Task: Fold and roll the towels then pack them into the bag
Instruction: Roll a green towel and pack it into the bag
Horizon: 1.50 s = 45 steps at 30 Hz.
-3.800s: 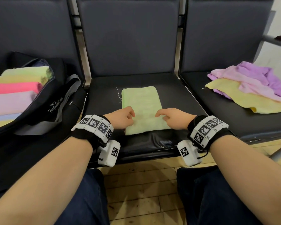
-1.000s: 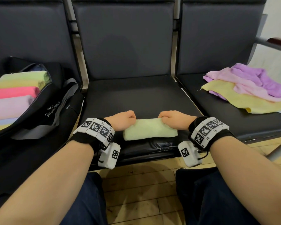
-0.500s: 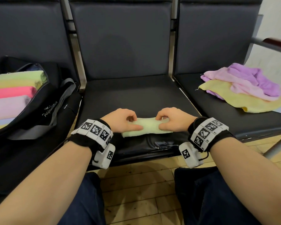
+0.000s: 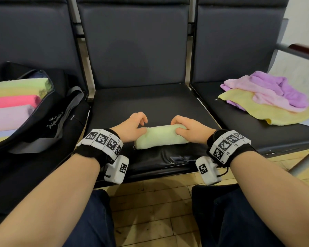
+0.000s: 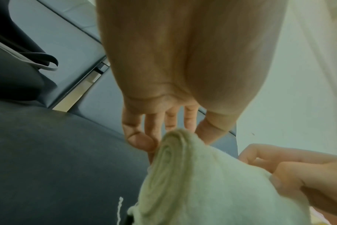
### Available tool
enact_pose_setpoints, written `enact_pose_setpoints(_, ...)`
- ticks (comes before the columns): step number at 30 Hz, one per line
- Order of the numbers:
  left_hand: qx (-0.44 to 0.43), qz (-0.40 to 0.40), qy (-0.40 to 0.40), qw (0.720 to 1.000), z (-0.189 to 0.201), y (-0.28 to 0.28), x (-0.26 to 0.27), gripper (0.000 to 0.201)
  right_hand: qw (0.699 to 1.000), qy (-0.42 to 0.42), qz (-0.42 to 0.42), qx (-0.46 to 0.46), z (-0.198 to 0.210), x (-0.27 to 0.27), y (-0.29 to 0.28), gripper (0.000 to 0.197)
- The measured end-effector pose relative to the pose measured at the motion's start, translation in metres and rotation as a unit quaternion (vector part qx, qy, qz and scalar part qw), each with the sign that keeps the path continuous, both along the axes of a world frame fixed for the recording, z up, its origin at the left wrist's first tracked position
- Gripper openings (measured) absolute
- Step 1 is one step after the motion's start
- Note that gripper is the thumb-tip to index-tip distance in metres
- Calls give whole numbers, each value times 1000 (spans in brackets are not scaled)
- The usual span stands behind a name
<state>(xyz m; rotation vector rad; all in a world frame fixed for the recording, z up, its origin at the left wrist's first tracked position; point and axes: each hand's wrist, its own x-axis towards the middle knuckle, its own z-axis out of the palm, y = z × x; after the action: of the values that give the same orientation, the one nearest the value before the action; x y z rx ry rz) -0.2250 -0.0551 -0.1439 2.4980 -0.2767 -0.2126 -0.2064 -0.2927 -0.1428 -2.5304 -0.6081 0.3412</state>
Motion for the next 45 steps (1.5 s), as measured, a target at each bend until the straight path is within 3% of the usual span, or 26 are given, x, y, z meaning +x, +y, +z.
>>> enact_pose_setpoints(5, 16, -21, 21, 999, -2, 0, 0, 6, 999, 38, -36, 11, -1, 2, 0, 17)
enact_pose_setpoints(8, 50, -36, 46, 997, -3, 1, -1, 28, 996, 63, -55, 27, -2, 4, 0, 16)
enact_pose_setpoints(11, 38, -32, 59, 997, -1, 0, -1, 38, 994, 67, -77, 36, -2, 6, 1, 16)
enact_pose_setpoints(15, 19, -21, 78, 997, 1, -1, 0, 30, 992, 71, -90, 45, -6, 7, -1, 9)
enact_pose_setpoints(18, 43, -45, 74, 995, -7, -1, 1, 20, 999, 12, -41, 22, -11, 9, -5, 9)
enact_pose_setpoints(21, 62, -35, 17, 997, -14, 0, 4, 18, 996, -82, 4, 26, -10, 10, -4, 15)
enact_pose_setpoints(24, 49, -46, -33, 997, -9, -2, 2, 16, 997, -70, 11, 19, -7, 6, 1, 17)
enact_pose_setpoints(26, 58, -49, 2, 997, -7, 0, 1, 30, 1000, -25, -4, 1, -5, 4, 0, 17)
enact_pose_setpoints(29, 152, -46, 63, 985, -7, 6, 0, 63, 997, 18, -2, -78, -5, 3, -1, 39)
enact_pose_setpoints(31, 177, -55, 76, 980, -9, 6, 0, 62, 993, 2, 4, -115, -8, 3, 1, 48)
enact_pose_setpoints(36, 147, -70, 85, 983, -11, 3, -1, 68, 993, -2, 25, -116, -15, 6, 8, 55)
enact_pose_setpoints(40, 133, -39, 48, 989, -13, 4, 3, 63, 993, -12, 47, -106, -16, 7, 11, 54)
enact_pose_setpoints(45, 97, -1, -95, 991, -7, 12, 7, 53, 1000, -18, -17, -14, -14, 14, 5, 42)
